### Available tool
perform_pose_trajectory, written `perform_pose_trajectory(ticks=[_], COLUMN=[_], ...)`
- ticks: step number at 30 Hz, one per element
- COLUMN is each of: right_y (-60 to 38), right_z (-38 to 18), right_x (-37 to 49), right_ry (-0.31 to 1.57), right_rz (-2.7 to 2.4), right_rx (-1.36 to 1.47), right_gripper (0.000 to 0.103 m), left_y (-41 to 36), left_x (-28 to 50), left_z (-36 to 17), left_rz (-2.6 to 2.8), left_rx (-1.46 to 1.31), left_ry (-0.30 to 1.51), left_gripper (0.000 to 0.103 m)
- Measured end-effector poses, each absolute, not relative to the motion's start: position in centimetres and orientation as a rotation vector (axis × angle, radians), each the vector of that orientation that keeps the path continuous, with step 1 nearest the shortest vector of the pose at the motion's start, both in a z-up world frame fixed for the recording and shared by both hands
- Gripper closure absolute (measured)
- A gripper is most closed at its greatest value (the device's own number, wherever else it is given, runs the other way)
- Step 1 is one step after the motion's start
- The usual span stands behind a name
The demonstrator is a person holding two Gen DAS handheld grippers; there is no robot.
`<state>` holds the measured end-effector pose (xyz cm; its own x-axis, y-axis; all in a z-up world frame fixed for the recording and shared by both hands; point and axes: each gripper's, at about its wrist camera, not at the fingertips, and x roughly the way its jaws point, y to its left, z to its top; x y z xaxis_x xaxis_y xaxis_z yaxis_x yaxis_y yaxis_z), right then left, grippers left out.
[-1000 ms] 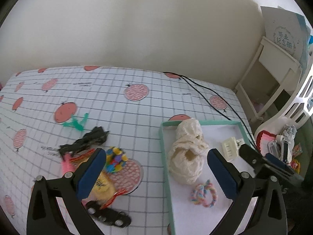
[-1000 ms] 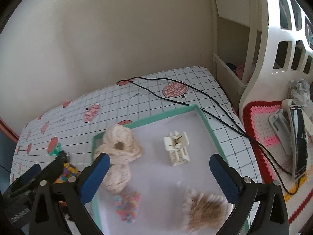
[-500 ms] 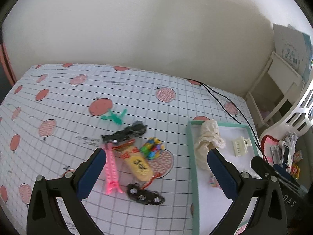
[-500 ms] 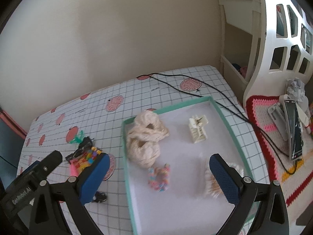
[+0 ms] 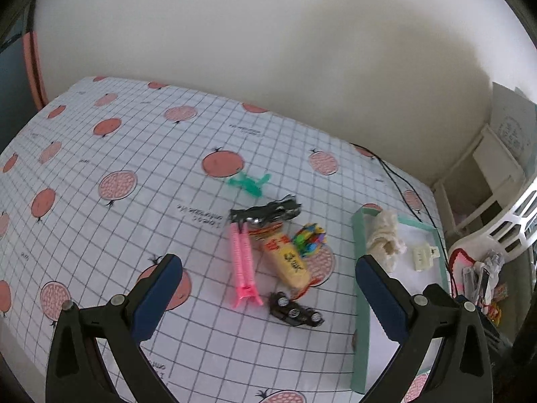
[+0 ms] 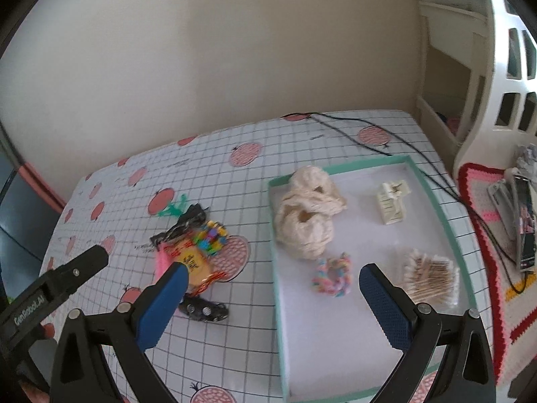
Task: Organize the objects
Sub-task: 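Move right tool toward black toy car while left tool approaches pink hair roller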
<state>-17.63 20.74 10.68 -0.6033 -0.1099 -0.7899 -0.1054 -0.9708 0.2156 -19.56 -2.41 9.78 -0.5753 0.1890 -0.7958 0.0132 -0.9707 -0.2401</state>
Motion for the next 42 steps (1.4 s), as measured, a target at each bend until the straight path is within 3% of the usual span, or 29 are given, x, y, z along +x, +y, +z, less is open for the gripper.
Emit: perform_pose_trajectory(ticks=[6,23,42], right_y=[17.9,12.1,11.5], right_z=[9.4,4.0,-0.4], right_x=[-18.0,-19.3,-20.4], right_ry=[-0.323,-0.136,-0.094], right_rz=[-2.716,-2.583,-2.531], right_rx=[1.396,1.461,1.517], right_gripper=[0.000,0.000,0.000], left_y=[-3.6,-5.2,-4.6], left_x=[-19.8,-21.5,-23.7], left_z=[9.5,5.3,-0.5], left_rz=[2.683,2.650,2.560], left_rx=[-1.411,-1.539,-1.693], left_ry=[-0.401,-0.369,-0.312], left_gripper=[0.000,0.000,0.000])
